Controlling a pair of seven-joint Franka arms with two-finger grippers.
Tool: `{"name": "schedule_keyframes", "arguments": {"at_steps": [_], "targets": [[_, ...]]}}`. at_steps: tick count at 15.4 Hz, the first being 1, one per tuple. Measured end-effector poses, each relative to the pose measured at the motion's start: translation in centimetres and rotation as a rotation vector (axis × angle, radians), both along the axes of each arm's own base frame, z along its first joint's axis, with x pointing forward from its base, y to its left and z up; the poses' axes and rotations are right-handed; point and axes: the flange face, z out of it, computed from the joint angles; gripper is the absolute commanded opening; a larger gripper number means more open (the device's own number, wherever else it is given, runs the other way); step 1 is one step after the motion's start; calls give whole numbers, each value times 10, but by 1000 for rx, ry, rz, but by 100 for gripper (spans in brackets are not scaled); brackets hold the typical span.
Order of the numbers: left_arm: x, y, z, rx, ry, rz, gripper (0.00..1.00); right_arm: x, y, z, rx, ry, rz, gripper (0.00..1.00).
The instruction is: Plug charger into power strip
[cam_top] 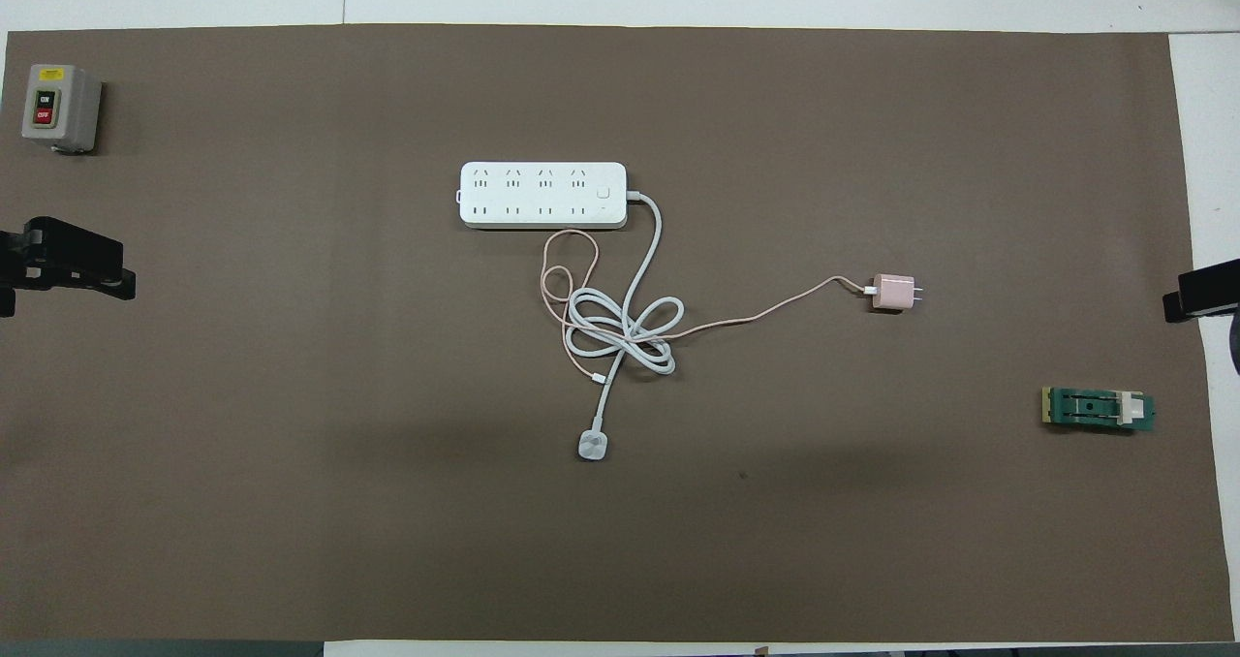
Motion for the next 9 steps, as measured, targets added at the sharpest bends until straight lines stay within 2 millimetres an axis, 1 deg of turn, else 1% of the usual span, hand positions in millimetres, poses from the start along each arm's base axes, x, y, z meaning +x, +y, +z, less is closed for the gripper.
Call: {"name": "schedule_keyframes", "arguments": {"at_steps": [7,9], "targets": [[0,0,0,0,0,0,100,-5,2,5,0,4,6,100],[0,0,0,0,0,0,100,-5,3,3,4,6,-78,100]]}}
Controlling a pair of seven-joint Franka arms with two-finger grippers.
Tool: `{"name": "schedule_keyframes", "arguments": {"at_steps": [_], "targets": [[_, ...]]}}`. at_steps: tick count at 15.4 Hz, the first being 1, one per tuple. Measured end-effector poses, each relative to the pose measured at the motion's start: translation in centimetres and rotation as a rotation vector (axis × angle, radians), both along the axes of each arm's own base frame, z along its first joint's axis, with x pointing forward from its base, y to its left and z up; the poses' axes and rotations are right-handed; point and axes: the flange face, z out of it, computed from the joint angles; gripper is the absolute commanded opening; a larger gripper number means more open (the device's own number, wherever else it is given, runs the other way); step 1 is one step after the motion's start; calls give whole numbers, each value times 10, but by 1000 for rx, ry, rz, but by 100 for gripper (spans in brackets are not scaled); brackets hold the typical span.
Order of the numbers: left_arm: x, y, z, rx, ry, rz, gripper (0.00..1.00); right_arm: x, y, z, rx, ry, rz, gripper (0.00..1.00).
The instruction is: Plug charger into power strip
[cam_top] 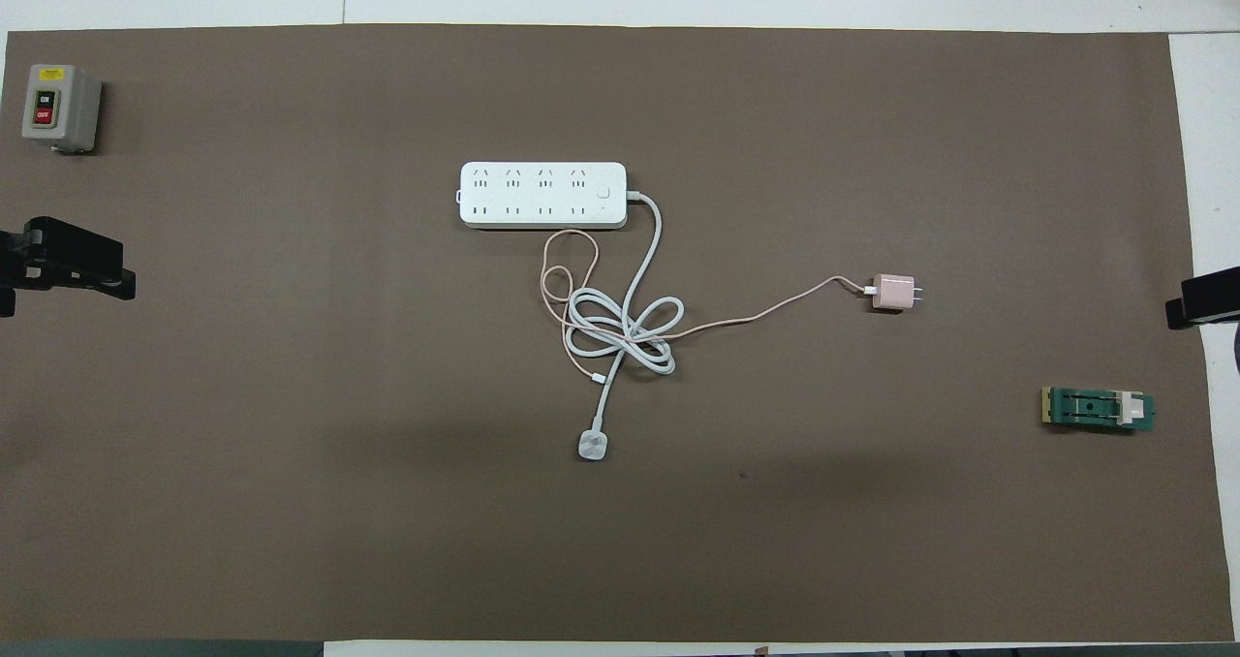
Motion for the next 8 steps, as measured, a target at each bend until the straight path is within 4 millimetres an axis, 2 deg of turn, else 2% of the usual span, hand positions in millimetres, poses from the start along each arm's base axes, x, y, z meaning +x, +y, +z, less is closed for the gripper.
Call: {"name": "schedule_keyframes", "arguments": {"at_steps": [3,8], "targets": [[0,0,0,0,0,0,100,6,7,-15,82,31,-259,100],[0,0,0,0,0,0,100,33,10,-66,228,121,-666,100]]}}
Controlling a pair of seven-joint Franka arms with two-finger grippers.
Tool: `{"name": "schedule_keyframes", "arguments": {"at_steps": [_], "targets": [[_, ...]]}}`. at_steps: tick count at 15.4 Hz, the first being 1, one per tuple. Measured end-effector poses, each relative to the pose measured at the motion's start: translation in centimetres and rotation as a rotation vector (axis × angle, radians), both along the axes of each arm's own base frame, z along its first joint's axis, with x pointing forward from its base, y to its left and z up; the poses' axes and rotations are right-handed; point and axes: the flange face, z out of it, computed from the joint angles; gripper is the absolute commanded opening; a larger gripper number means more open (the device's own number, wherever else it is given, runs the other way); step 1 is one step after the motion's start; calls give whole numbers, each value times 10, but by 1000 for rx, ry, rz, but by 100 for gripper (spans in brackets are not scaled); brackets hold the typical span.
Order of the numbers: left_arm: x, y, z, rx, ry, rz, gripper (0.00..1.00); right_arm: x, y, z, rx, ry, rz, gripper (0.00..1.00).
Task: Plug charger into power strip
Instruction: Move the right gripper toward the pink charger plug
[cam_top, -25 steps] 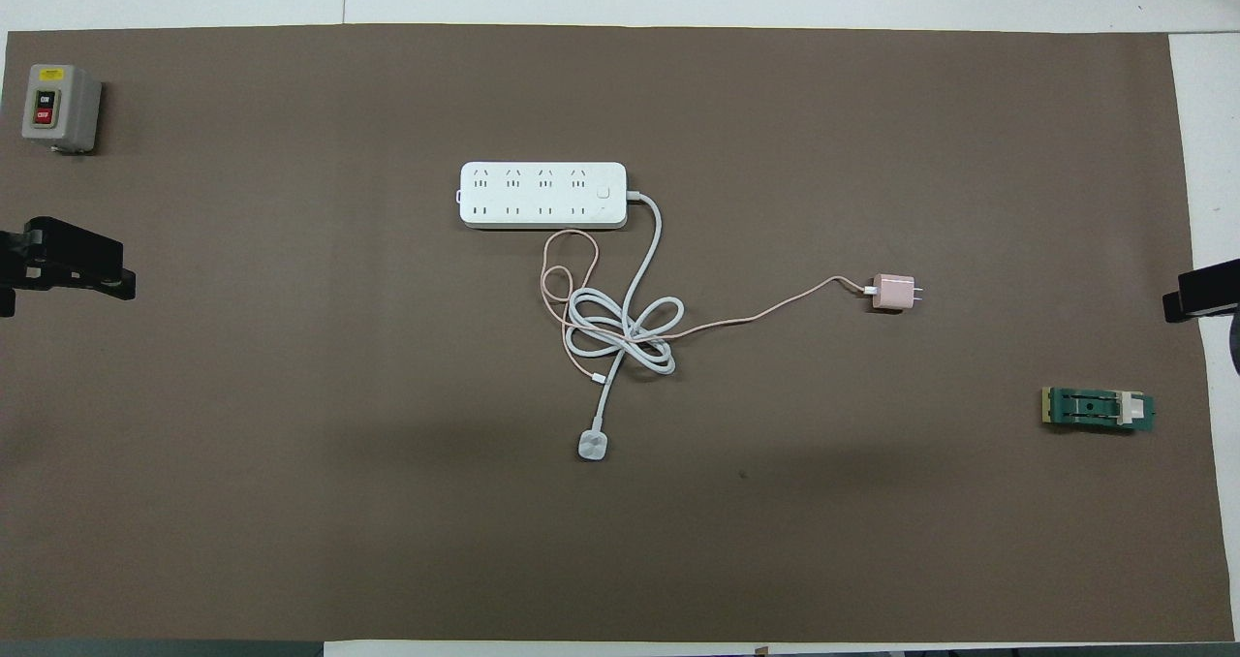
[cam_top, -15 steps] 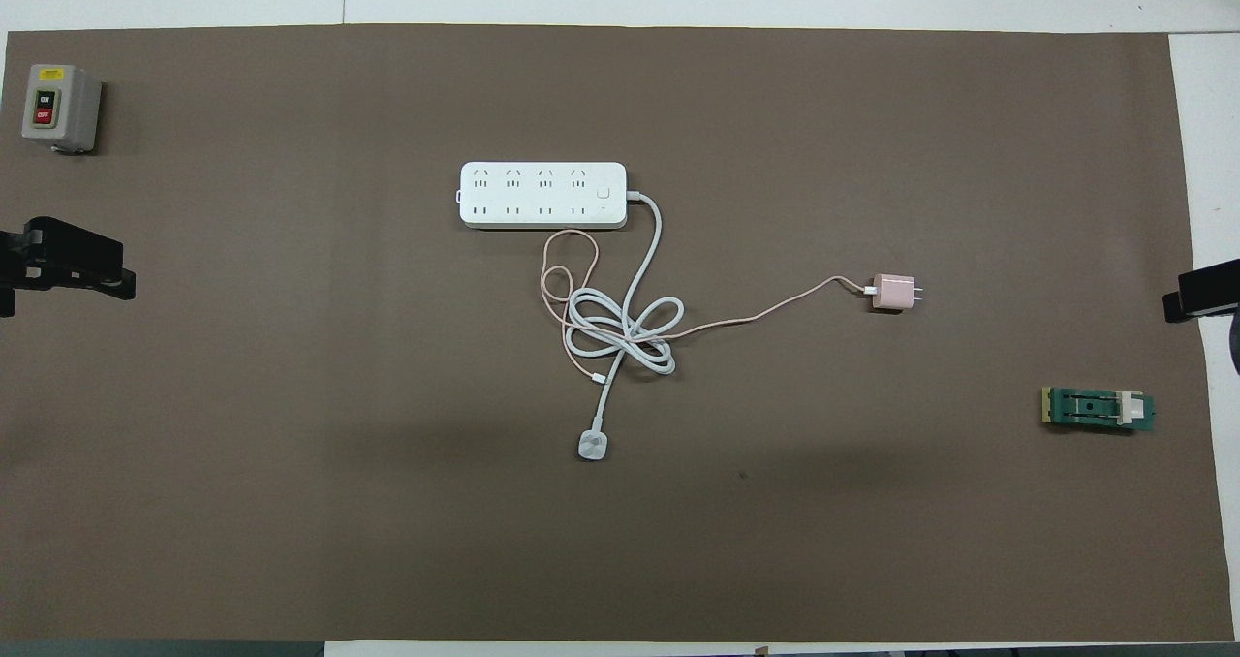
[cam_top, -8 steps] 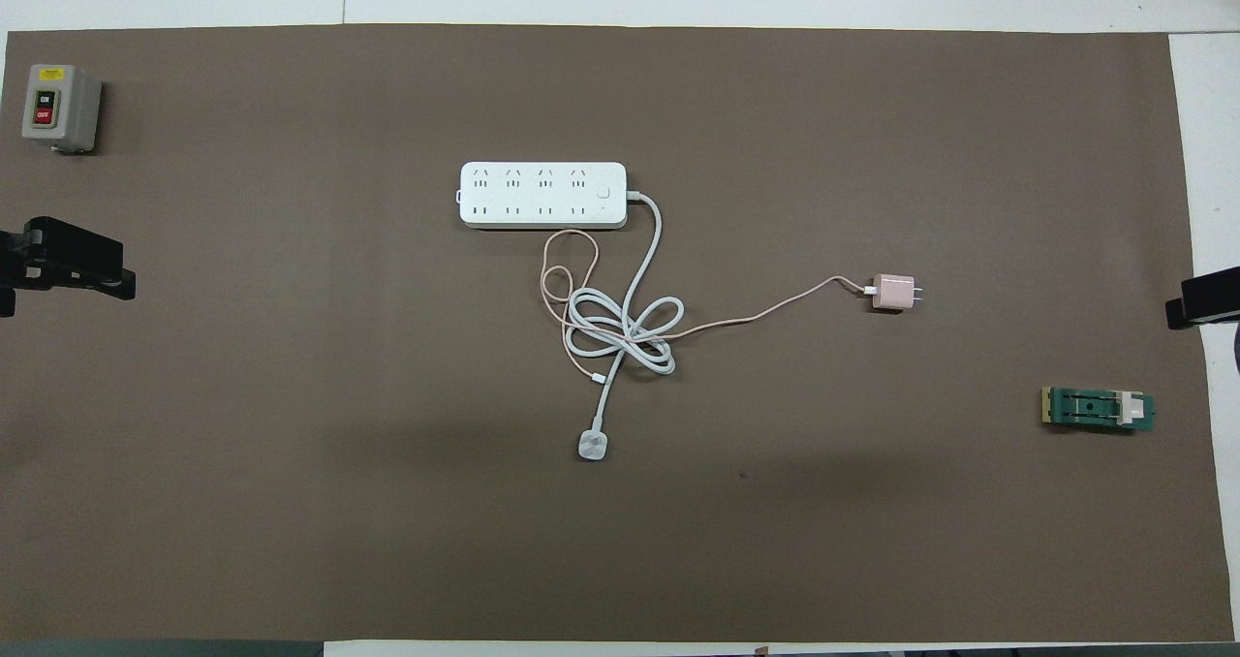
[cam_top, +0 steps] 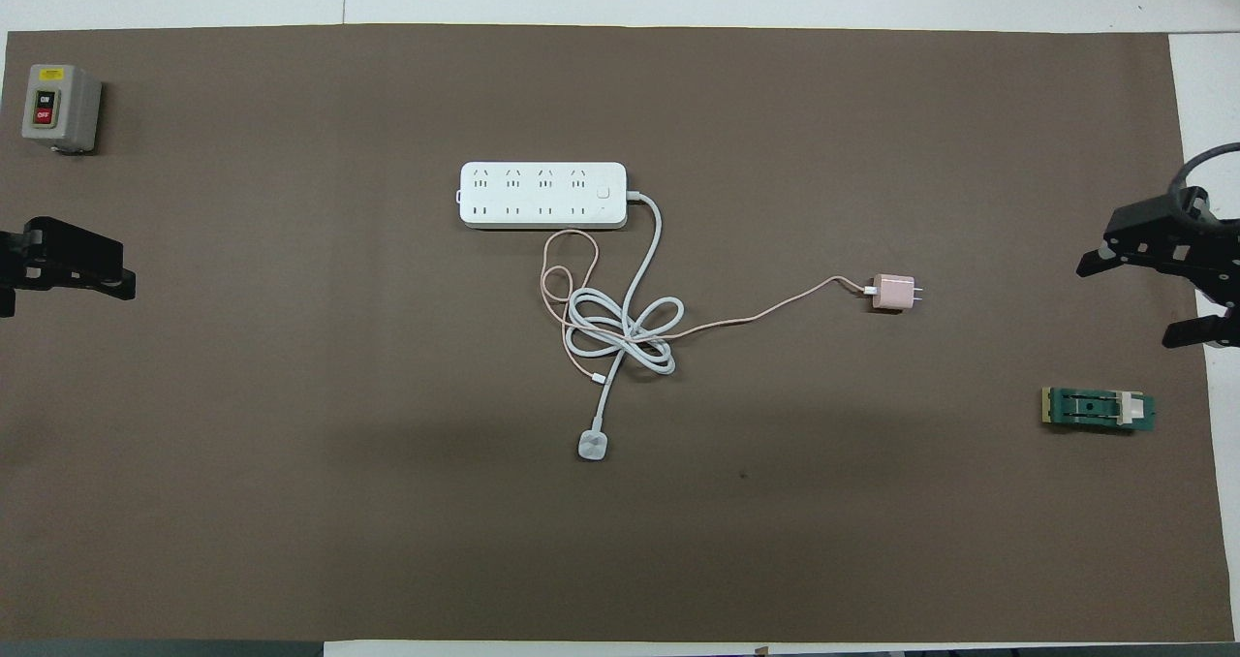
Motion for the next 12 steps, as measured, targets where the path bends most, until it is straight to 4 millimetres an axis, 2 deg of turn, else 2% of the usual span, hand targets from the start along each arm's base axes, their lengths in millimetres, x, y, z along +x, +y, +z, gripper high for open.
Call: {"name": "schedule_keyframes", "arguments": {"at_steps": [3,6,10,12], "targets": [[0,0,0,0,0,0,100,22,3,-39,105,70,-215,100],[0,0,0,0,0,0,100,39,-5,-77,197,129,-348,100],[0,0,0,0,0,0,100,43,-10,-143,292,168,-470,100],[0,0,0,0,0,0,100,40,-8,-168,355,179,-530,100]]}}
